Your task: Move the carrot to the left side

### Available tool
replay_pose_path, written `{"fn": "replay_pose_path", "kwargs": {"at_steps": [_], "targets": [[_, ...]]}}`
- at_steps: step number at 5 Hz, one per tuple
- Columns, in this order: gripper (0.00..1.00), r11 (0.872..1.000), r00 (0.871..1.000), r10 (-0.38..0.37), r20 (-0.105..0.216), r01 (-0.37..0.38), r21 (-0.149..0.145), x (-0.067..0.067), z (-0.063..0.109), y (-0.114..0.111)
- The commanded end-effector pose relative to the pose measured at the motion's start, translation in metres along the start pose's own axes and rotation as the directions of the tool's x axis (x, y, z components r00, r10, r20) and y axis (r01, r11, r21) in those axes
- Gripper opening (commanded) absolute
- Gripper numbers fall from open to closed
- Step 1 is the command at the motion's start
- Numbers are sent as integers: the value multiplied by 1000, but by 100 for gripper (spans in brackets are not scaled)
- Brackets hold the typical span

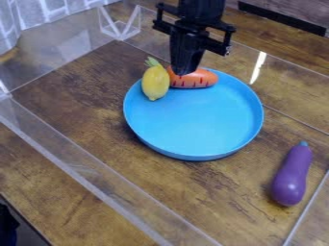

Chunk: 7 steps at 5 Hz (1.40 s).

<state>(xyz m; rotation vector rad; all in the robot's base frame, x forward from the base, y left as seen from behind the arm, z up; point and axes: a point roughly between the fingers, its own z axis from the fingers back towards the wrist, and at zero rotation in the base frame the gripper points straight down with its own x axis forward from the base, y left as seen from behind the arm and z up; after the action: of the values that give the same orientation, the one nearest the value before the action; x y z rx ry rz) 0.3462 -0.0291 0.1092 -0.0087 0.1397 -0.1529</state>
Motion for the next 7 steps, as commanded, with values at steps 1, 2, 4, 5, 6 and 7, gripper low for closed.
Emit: {"fn": "replay_pose_path", "kwargs": {"at_steps": [1, 2, 4, 5, 6, 7], "targets": [[0, 1000, 995, -13, 95, 11, 15, 7, 25, 4], [0, 1000, 994, -10, 110, 8, 20, 10, 25, 14], [0, 999, 990, -47, 134, 44, 26, 27, 20, 28], [0, 996, 987, -84, 135, 82, 24, 41, 14, 30], [100, 988, 979, -153, 136, 150, 33, 48, 7, 33], [100, 977, 968, -213, 131, 210, 39, 57, -1, 39]]}}
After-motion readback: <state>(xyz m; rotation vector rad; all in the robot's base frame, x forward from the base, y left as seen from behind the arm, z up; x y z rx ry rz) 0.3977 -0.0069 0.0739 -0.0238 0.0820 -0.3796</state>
